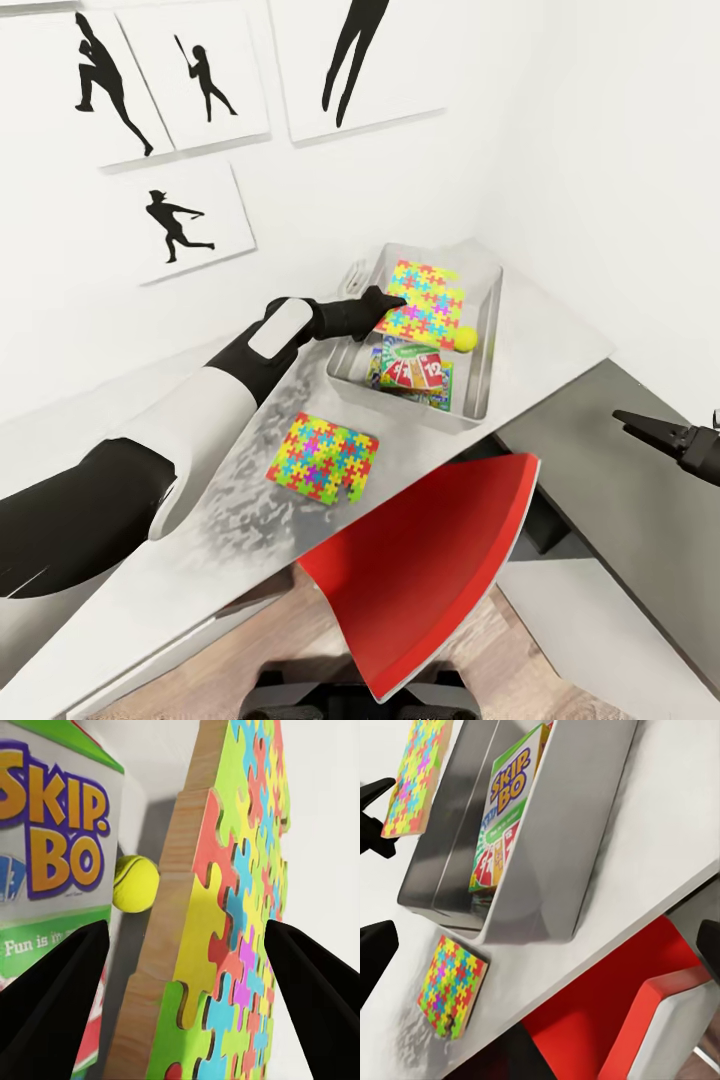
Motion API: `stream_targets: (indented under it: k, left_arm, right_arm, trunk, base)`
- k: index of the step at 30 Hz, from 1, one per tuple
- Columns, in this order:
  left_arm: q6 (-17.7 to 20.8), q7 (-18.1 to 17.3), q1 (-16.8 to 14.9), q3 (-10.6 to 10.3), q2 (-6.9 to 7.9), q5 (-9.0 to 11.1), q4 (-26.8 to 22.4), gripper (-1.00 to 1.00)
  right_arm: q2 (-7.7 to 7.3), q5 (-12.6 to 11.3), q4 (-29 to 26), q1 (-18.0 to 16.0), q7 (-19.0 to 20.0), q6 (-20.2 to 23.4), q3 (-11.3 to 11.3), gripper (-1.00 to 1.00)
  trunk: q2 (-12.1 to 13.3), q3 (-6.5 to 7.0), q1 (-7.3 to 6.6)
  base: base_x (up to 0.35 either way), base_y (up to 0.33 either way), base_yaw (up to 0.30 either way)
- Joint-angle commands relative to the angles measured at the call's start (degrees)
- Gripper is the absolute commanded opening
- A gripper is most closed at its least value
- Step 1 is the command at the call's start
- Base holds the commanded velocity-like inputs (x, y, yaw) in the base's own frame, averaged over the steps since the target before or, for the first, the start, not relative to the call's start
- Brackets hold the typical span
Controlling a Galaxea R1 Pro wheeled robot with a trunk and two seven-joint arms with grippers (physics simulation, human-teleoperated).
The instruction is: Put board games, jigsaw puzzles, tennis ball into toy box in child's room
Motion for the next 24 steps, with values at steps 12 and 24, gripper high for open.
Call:
stream_targets:
  k: [12,24]
  left_arm:
    - [0.15,5.3,-0.46,-0.08,0.0,0.17,-3.66,-1.0]
    - [0.16,7.52,-0.33,-0.07,0.0,0.46,-5.38,-1.0]
  right_arm:
    - [-0.01,0.33,0.01,-0.07,0.41,0.27,-0.07,1.0]
    - [-0.01,0.33,0.01,-0.07,0.41,0.27,-0.15,1.0]
  trunk:
    - [-0.1,-1.2,0.03]
    - [-0.1,-2.31,0.03]
  base:
    - [0.0,0.0,0.0]
    - [0.0,0.0,0.0]
